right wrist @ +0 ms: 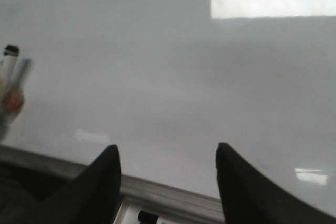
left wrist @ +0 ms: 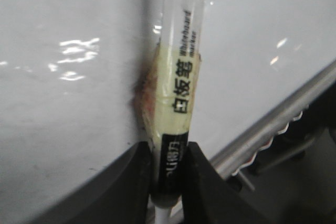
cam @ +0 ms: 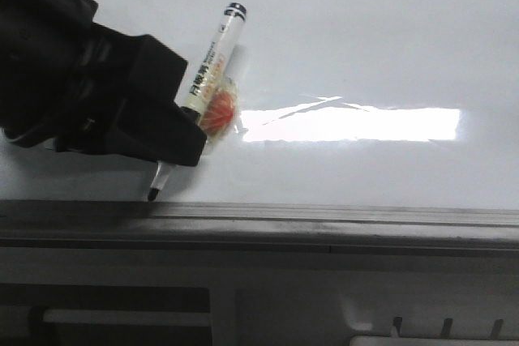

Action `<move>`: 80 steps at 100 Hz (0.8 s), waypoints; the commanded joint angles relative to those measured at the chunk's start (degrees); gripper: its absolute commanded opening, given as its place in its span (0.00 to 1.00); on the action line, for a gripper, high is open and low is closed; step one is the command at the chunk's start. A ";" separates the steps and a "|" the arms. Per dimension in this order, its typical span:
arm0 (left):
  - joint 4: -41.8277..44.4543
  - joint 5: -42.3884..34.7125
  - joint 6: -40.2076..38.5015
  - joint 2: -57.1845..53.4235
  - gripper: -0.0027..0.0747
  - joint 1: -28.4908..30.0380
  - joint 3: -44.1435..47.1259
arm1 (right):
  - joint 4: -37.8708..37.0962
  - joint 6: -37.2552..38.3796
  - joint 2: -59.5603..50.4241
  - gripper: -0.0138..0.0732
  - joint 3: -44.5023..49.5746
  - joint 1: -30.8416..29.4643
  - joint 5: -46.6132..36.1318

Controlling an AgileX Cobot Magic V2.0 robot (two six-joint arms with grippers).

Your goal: Write number 6 on whiteboard

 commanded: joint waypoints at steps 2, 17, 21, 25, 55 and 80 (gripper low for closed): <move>3.31 9.59 7.25 -2.39 0.01 0.09 -3.88 | 6.58 -10.04 3.79 0.58 -2.90 2.75 -1.40; 4.98 23.22 22.59 -5.76 0.01 0.09 -6.25 | 17.64 -27.25 9.47 0.58 -3.75 8.27 -0.08; 4.98 24.83 26.45 -6.54 0.01 0.09 -6.38 | 20.30 -30.32 11.14 0.58 -3.75 9.81 -0.38; 4.98 25.50 29.49 -7.37 0.01 0.09 -6.38 | 22.51 -33.77 12.47 0.58 -3.75 11.05 -0.52; 6.50 25.70 33.96 -8.84 0.01 0.09 -6.38 | 40.30 -51.52 23.17 0.58 -3.75 19.39 -6.51; 9.53 25.70 34.03 -8.84 0.01 0.09 -6.38 | 53.80 -62.78 32.17 0.58 -5.45 22.87 -7.74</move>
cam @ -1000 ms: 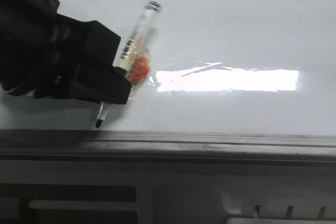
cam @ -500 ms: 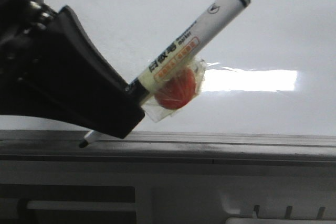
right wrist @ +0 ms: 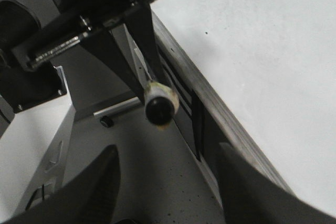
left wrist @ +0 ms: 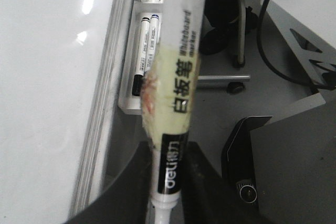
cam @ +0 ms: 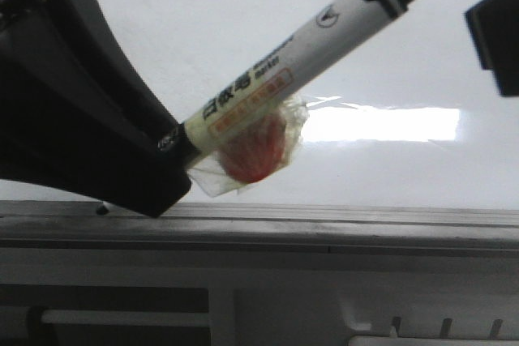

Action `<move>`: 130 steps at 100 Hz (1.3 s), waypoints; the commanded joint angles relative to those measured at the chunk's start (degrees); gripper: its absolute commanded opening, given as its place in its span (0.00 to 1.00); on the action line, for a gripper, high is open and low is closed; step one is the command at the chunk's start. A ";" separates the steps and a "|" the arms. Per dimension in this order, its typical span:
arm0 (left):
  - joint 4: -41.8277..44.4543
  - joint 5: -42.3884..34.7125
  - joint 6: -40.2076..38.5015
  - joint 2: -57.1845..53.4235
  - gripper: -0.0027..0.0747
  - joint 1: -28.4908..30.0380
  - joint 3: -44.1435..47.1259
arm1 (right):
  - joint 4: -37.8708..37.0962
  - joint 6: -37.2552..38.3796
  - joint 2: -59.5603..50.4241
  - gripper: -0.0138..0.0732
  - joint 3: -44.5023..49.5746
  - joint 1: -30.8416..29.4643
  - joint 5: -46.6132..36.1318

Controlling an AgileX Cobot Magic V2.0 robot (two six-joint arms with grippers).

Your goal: Write number 6 on whiteboard

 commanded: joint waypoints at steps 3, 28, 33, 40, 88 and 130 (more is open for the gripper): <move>-1.10 -0.67 0.08 -1.22 0.01 -0.02 -1.87 | 8.97 -5.35 3.31 0.58 -3.29 0.88 -3.30; -1.22 -0.78 0.08 -1.22 0.01 -0.02 -1.87 | 14.87 -8.69 9.46 0.58 -7.02 1.14 0.83; -1.34 -0.78 0.08 -1.22 0.01 -0.02 -1.87 | 15.71 -10.12 10.23 0.58 -7.57 1.22 2.35; -1.34 -0.78 0.08 -1.22 0.01 -0.02 -1.87 | 15.72 -10.25 11.14 0.58 -7.80 1.22 3.28; -1.73 -0.68 0.08 -1.22 0.01 -0.02 -1.87 | 15.03 -10.25 16.30 0.58 -7.80 1.22 5.69; -3.41 -0.68 0.08 -1.22 0.01 -0.02 -1.87 | 15.03 -10.25 16.77 0.58 -7.80 1.22 3.82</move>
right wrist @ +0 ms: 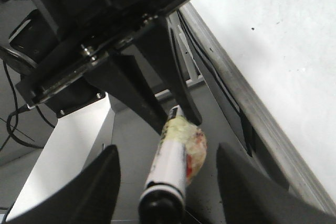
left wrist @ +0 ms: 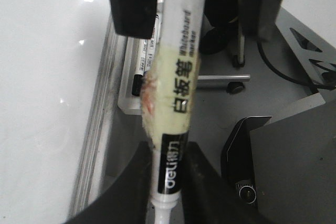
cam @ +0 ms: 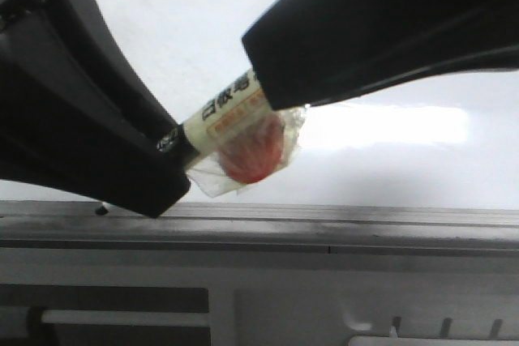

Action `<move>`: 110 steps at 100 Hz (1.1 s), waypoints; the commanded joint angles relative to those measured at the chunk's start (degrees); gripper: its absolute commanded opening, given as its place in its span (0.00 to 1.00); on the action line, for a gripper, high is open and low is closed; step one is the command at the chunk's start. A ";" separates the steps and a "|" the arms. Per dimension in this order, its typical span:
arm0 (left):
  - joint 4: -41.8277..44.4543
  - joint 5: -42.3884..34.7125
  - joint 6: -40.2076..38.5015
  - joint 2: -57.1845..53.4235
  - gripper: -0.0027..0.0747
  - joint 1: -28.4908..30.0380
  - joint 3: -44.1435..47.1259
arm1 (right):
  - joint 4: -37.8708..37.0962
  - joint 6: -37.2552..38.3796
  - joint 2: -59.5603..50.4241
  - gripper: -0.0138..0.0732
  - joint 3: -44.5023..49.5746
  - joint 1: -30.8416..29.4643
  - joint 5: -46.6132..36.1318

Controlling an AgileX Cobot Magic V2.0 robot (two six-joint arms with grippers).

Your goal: Write number 6 on whiteboard

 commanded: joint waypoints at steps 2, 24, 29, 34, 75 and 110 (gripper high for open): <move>-3.43 -0.72 -0.03 -1.20 0.01 -0.02 -1.87 | 2.37 -0.69 -0.36 0.58 -1.98 0.08 -0.64; -4.46 -0.72 -0.03 -1.20 0.01 -0.02 -1.87 | 2.37 -0.69 2.32 0.58 -1.98 0.08 -0.65; -4.46 -0.72 -0.03 -1.20 0.01 -0.02 -1.87 | 2.37 -0.69 3.02 0.58 -1.98 0.08 -0.65; -4.46 -0.61 -0.03 -1.20 0.01 -0.02 -1.87 | 2.92 -0.69 3.49 0.58 -1.98 0.08 -0.65; -4.46 -0.53 -0.03 -1.20 0.01 -0.02 -1.87 | 5.21 -0.90 5.27 0.34 -1.98 0.08 -0.56; -4.46 -0.53 -0.03 -1.02 0.01 -0.02 -1.87 | 8.00 -1.04 5.27 0.23 -1.98 0.08 -0.56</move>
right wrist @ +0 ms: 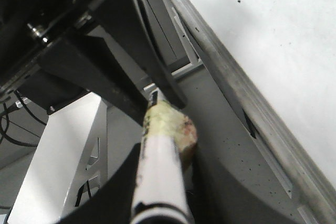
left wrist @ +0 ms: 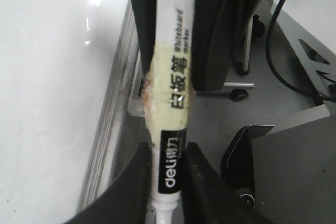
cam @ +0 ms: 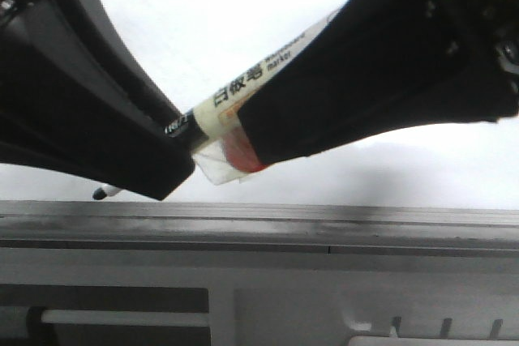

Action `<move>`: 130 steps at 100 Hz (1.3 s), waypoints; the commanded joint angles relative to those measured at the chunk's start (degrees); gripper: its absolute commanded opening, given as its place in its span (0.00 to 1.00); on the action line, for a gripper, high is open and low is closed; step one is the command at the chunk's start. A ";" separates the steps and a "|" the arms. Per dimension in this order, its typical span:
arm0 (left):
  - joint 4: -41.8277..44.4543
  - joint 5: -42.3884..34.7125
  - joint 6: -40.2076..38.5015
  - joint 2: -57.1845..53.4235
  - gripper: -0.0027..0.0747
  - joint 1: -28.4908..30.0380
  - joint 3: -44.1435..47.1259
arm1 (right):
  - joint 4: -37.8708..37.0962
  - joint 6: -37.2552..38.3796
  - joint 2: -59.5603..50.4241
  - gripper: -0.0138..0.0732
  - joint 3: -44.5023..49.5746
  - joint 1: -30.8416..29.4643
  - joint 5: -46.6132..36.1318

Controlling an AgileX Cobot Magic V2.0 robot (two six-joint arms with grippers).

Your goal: Write number 6 on whiteboard

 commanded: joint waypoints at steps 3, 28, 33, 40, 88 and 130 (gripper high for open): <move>-2.94 0.08 0.58 -1.02 0.01 -0.23 -1.87 | 6.26 -0.57 -0.45 0.24 -1.98 0.01 0.45; -2.94 0.08 0.58 -1.02 0.01 -0.23 -1.87 | 7.11 -0.57 -0.45 0.58 -1.98 0.01 -0.56; -2.94 0.08 0.58 -1.02 0.01 -0.23 -1.87 | 7.69 -0.57 -0.45 0.64 -1.98 0.01 -1.10; -2.94 0.08 0.58 -1.02 0.01 -0.23 -1.87 | 8.23 -0.57 -0.45 0.65 -1.98 0.01 -1.52; -2.94 0.08 0.58 -1.02 0.01 -0.23 -1.87 | 9.17 -0.57 -0.45 0.15 -1.98 0.01 -1.67; -3.18 -1.06 0.14 -1.02 0.37 -0.23 -1.87 | 9.16 -0.61 -0.45 0.09 -1.98 0.01 -2.57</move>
